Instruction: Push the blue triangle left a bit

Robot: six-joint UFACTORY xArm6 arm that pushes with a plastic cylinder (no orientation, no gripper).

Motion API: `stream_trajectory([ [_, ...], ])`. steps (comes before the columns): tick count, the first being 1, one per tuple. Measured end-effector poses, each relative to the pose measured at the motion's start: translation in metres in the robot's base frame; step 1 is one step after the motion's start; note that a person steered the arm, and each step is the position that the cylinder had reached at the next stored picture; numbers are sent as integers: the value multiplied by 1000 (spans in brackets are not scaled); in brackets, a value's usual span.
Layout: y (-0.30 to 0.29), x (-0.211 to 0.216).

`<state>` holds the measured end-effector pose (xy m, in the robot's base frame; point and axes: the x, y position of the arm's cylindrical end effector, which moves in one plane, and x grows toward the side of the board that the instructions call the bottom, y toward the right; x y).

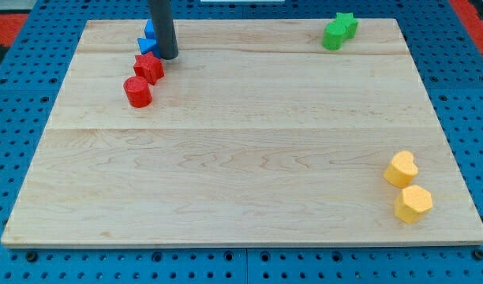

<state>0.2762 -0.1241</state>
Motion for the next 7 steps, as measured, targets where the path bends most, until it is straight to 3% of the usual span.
stream_trajectory([
  [5, 0, 19],
  [6, -4, 10],
  [7, -17, -28],
])
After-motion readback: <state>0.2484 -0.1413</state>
